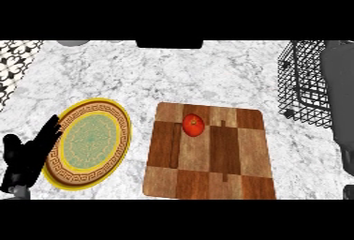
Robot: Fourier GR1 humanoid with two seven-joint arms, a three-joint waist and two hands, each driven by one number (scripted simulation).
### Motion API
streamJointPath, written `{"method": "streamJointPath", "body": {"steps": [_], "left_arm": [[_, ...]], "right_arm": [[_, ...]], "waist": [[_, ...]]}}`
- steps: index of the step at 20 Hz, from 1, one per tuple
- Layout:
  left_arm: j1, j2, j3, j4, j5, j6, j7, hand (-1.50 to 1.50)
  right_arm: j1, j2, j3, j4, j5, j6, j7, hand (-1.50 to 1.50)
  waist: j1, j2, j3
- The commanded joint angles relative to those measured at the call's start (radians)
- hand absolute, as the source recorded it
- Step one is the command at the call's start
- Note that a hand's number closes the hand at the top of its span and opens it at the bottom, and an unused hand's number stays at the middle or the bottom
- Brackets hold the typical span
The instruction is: Pick the squash from the cutting board and place it in the tiered basket
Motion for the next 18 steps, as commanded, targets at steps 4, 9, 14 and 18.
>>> {"method": "streamJointPath", "body": {"steps": [4, 9, 14, 18], "left_arm": [[0.014, -0.009, -0.011, -0.003, -0.014, -0.001, -0.014, 0.0], [0.016, -0.005, -0.01, -0.036, -0.007, -0.009, 0.014, 0.0], [0.005, -0.021, -0.003, -0.031, -0.017, 0.013, 0.01, 0.0], [0.021, -0.003, 0.005, -0.044, -0.001, -0.026, 0.01, 0.0]], "right_arm": [[0.013, -0.209, 0.156, 0.192, 0.258, 0.037, -0.095, 1.5], [-0.059, -0.325, 0.186, 0.311, 0.306, 0.094, -0.211, 1.5], [-0.174, -0.326, 0.219, 0.445, 0.368, 0.091, -0.266, 1.5], [-0.253, -0.369, 0.227, 0.554, 0.403, 0.1, -0.338, 1.5]], "waist": [[0.004, 0.005, -0.005], [0.012, 0.003, 0.0], [0.011, 0.002, 0.0], [0.024, 0.006, 0.0]]}}
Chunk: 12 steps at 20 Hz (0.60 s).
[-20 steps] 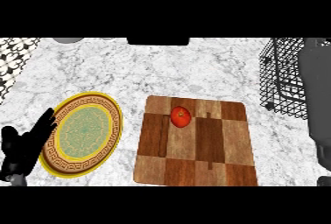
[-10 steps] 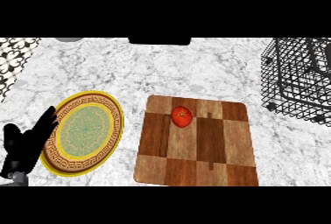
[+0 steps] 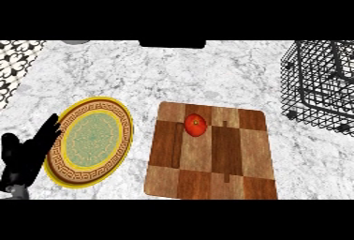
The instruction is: Pick the squash from the cutting board and place it in the tiered basket
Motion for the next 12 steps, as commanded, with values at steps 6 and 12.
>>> {"method": "streamJointPath", "body": {"steps": [6, 12], "left_arm": [[0.025, 0.049, 0.059, -0.008, 0.039, -0.056, -0.01, 0.0], [0.004, 0.01, 0.02, -0.018, 0.012, -0.022, 0.024, 0.0]], "right_arm": [[-0.098, -0.028, 0.014, 0.179, 0.058, 0.053, -0.082, 1.5], [-0.114, -0.026, -0.018, 0.33, 0.048, 0.268, 0.096, -1.5]], "waist": [[-0.001, -0.002, 0.0], [0.007, 0.001, 0.0]]}}
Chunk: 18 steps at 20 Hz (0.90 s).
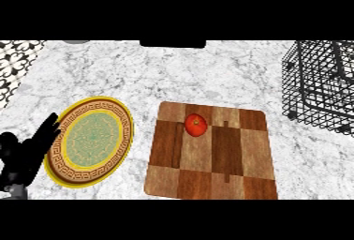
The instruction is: Pick the squash from the cutting board and place it in the tiered basket
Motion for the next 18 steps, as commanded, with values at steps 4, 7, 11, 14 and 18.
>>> {"method": "streamJointPath", "body": {"steps": [4, 7, 11, 14, 18], "left_arm": [[0.017, -0.01, -0.001, 0.016, -0.001, -0.011, -0.02, 0.0], [-0.019, 0.003, 0.016, 0.054, 0.002, -0.021, -0.034, 0.0], [-0.009, -0.014, 0.004, 0.049, -0.022, 0.001, -0.038, 0.0], [-0.015, -0.014, 0.003, 0.049, -0.027, 0.008, -0.018, 0.0], [0.001, 0.047, 0.046, 0.019, 0.012, -0.046, -0.005, 0.0]], "right_arm": [[0.029, 0.0, -0.041, 0.116, -0.011, 0.074, 0.185, -1.5], [0.007, -0.056, -0.084, 0.108, -0.052, 0.067, 0.114, -1.5], [-0.012, -0.063, -0.131, 0.064, -0.102, 0.024, 0.073, -1.5], [-0.012, -0.049, -0.193, 0.007, -0.163, -0.094, 0.08, -1.5], [-0.02, -0.086, -0.265, -0.014, -0.224, -0.134, 0.154, -1.5]], "waist": [[0.003, 0.004, 0.001], [0.002, 0.006, 0.001], [-0.005, 0.002, 0.001], [-0.016, -0.003, 0.001], [-0.019, -0.009, 0.001]]}}
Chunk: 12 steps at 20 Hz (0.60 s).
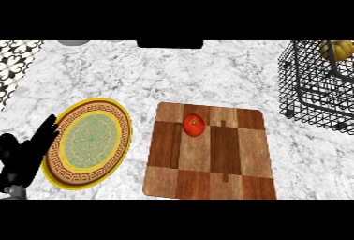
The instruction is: Pick the squash from the cutting board and place it in the tiered basket
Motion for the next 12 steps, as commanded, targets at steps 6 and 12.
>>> {"method": "streamJointPath", "body": {"steps": [6, 12], "left_arm": [[0.037, -0.002, 0.02, -0.019, 0.002, 0.013, 0.009, 0.0], [0.057, -0.015, 0.032, 0.018, 0.007, 0.01, -0.034, 0.0]], "right_arm": [[0.022, -0.161, -0.225, -0.012, -0.213, 0.045, 0.063, -1.5], [0.127, -0.27, -0.429, -0.038, -0.433, 0.122, -0.117, -1.5]], "waist": [[-0.031, -0.014, 0.001], [-0.054, -0.017, 0.001]]}}
